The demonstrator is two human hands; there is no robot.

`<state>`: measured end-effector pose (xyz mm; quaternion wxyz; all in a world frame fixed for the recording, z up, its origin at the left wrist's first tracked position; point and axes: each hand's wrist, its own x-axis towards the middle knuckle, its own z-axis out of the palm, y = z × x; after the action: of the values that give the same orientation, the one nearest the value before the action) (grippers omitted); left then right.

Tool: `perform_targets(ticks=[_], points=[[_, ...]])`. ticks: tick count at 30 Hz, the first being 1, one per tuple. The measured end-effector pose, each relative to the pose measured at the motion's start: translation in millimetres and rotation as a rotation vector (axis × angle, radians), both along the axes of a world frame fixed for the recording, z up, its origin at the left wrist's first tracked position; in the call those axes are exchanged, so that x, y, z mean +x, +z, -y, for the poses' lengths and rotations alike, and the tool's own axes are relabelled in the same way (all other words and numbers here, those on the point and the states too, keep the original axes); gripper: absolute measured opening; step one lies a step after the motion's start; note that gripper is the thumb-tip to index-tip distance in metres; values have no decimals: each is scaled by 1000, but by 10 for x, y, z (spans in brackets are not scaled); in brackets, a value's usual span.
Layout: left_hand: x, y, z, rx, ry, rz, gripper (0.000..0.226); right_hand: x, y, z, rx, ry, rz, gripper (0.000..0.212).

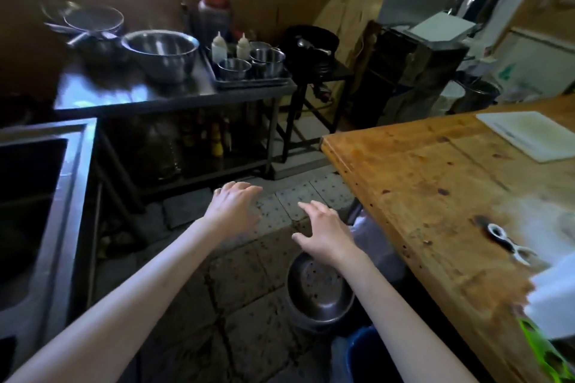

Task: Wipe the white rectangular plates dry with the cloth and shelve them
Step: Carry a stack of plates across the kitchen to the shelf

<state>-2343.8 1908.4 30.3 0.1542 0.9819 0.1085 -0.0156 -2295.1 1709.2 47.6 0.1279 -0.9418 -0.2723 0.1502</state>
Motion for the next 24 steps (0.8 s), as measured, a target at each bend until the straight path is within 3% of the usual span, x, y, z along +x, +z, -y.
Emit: perform_targets(ticks=[12,24], points=[[1152,-6,-978,-12,-4,-3,68,1219,-60,-1041,7,-14,0,68],[3279,109,-1535,-16,-45,36,65,3320,-60,-1612,25,-74,34,69]])
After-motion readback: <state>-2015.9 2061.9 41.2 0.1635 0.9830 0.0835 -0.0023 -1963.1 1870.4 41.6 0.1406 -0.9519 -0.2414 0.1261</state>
